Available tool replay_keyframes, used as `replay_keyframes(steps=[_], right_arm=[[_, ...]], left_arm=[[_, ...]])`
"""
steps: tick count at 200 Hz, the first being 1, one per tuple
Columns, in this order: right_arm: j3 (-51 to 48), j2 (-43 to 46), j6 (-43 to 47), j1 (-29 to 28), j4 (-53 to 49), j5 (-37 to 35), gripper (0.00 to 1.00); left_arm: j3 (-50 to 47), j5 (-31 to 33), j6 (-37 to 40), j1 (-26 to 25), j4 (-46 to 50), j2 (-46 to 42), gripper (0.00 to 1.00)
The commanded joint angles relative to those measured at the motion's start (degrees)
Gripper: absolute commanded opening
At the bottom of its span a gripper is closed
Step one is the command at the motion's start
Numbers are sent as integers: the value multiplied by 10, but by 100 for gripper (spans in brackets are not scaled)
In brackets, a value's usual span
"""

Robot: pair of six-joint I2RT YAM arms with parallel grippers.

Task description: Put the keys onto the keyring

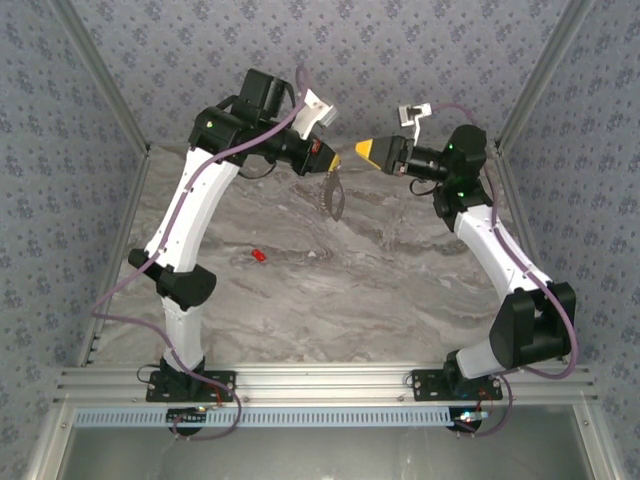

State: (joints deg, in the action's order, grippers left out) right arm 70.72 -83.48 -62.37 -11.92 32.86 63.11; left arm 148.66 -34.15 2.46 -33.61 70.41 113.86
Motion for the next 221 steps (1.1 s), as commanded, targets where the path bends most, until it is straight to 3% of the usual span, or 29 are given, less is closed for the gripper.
replay_keyframes(steps=[1, 24, 159, 221], right_arm=[[-7, -16, -106, 4, 144, 22, 43], [-7, -26, -141, 1, 192, 25, 43], [-14, -33, -115, -24, 171, 33, 42], [1, -55, -142, -32, 206, 36, 32]], left_arm=[[7, -54, -22, 8, -41, -30, 0], [8, -73, -31, 8, -51, -30, 0], [36, -96, -55, 10, -71, -19, 0], [36, -96, -58, 11, -77, -16, 0]])
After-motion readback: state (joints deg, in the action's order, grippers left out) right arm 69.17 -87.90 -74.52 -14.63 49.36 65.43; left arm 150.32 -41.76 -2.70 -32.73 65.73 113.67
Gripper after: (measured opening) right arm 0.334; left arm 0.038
